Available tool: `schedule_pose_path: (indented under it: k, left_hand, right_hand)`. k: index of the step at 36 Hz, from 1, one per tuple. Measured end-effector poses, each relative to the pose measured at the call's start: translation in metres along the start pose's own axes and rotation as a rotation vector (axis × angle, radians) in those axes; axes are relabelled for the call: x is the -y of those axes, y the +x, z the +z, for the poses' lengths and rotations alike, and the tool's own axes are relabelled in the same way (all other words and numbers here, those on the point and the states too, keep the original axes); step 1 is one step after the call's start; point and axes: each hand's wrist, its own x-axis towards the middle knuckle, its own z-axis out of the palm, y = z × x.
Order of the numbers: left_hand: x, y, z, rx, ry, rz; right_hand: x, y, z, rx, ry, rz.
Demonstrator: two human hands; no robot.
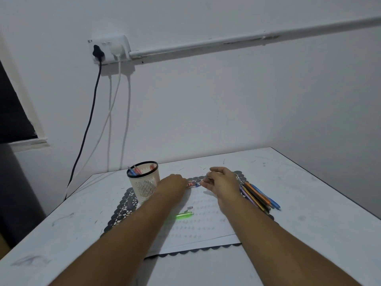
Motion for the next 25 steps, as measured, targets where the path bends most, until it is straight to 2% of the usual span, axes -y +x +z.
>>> schedule_pose_path:
  k: [6, 9, 13, 20, 25]
  left_hand:
    - [0.009, -0.005, 0.004, -0.077, -0.125, 0.062]
    - [0.015, -0.017, -0.003, -0.125, -0.298, 0.091]
    - [0.026, -0.049, -0.017, -0.059, -0.546, 0.135]
    - [0.042, -0.092, -0.002, 0.044, -0.678, 0.095]
    - [0.046, -0.094, 0.006, 0.032, -0.638, 0.122]
  right_hand:
    - [0.000, -0.002, 0.002, 0.032, -0.054, 0.009]
    - [0.001, -0.006, 0.004, 0.038, -0.068, -0.017]
    - [0.000, -0.009, 0.005, 0.049, -0.135, -0.034]
    - [-0.004, -0.017, 0.012, 0.091, -0.235, -0.053]
    - [-0.006, -0.024, 0.017, 0.099, -0.296, -0.074]
